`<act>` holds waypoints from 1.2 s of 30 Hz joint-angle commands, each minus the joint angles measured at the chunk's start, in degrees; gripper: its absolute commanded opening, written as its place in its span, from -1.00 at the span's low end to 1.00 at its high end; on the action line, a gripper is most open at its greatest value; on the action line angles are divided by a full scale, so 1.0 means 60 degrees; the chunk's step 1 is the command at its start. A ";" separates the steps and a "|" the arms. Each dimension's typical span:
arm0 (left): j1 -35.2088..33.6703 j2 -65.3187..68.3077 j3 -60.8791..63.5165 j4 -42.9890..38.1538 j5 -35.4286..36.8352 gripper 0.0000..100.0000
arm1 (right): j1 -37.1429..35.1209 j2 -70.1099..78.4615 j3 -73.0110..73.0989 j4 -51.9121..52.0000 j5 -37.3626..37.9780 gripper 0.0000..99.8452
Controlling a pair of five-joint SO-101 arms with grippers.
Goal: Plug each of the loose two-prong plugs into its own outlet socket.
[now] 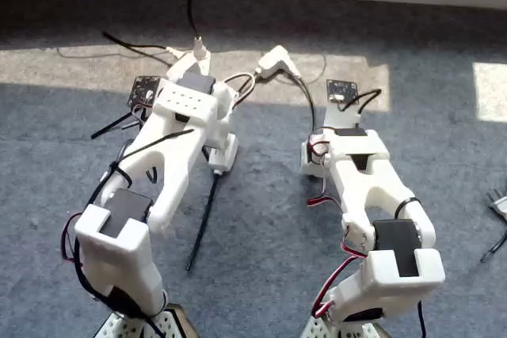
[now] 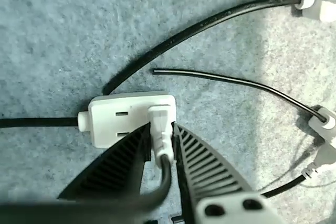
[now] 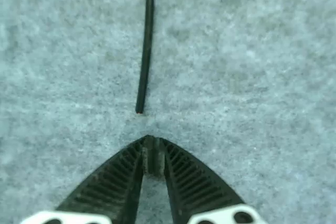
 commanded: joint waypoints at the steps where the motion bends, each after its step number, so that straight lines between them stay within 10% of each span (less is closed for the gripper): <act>1: -0.0212 0.0608 -0.0505 -0.0103 -0.0674 -0.99 | 0.0212 0.0007 -0.0462 0.0007 -0.0059 -0.98; 17: 0.0271 0.3641 -0.4183 0.3048 -0.1392 -0.99 | 0.0227 0.0007 -0.0476 0.0007 -0.0044 -0.98; 36: 0.0403 0.4784 -0.4359 0.4703 -0.8952 -0.98 | 0.0227 0.0007 -0.0462 0.0007 -0.0029 -0.98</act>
